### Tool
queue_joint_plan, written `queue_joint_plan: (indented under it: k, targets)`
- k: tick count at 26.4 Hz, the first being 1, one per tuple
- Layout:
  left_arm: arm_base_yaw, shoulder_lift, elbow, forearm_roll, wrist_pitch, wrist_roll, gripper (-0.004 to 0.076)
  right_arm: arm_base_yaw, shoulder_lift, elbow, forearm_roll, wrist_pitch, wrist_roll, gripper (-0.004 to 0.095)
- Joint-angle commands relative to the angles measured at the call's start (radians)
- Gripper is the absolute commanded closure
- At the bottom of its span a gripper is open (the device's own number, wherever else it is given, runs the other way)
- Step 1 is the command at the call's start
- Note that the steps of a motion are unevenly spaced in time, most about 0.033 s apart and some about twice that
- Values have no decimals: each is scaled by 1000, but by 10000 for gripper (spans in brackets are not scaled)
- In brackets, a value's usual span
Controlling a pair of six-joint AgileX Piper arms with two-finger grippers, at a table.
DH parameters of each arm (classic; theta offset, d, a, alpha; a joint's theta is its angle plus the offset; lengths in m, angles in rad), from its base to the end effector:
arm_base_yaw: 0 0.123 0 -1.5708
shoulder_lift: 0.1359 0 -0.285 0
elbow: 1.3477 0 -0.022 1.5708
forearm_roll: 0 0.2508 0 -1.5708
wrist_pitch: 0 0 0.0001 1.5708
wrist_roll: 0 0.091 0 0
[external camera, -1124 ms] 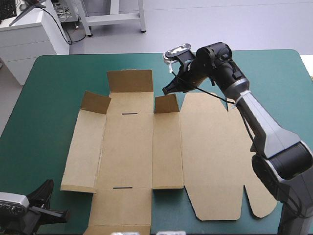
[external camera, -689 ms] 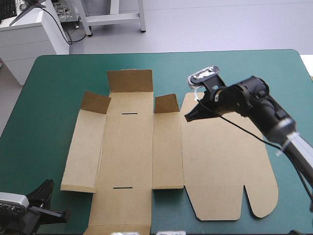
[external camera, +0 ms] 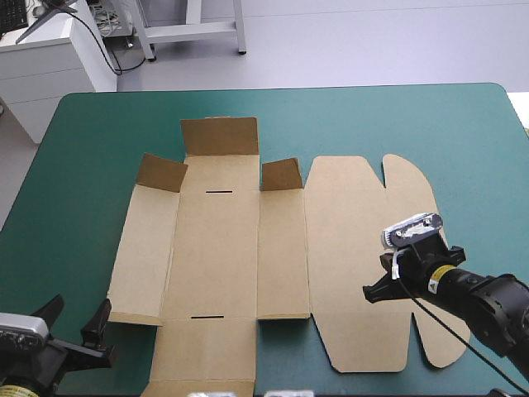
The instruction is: Fold the box
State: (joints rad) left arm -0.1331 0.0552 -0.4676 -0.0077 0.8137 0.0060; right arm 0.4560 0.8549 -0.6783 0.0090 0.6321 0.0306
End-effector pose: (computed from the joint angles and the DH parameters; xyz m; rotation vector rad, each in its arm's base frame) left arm 0.0161 -0.0027 0.2884 0.1299 1.8815 -0.0959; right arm 0.1469 0.0726 0.3007 -0.4814 2.2554 0.2608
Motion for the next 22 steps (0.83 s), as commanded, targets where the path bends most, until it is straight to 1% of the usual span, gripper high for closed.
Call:
queue_joint_plan:
  k: [1,3,5,6,9,12,14,16,19,22]
  targets:
    - [2,150,-117,8,-53,-6,195,0,-65,18,-9,-53,2,908]
    - [2,299,-217,28,-11,-6,195,0,-97,21,-9,-33,-4,908]
    - [2,472,-346,72,88,-6,195,0,-146,21,-9,-17,-6,908]
    - [2,520,-381,85,125,-6,195,0,-163,21,-9,-9,-6,908]
    - [2,652,-461,93,249,-6,195,0,-217,21,-9,22,-6,908]
    - [2,781,-480,91,337,-6,195,0,-280,21,-9,49,-6,908]
    - [6,856,-480,79,357,-6,195,0,-318,21,-9,53,-6,908]
    - [28,906,-480,58,349,-6,195,0,-353,21,-9,66,-6,908]
    - [124,959,-478,-12,322,19,195,0,-404,21,-9,110,-21,908]
    - [250,990,-464,-214,302,140,195,0,-448,21,-9,137,-21,908]
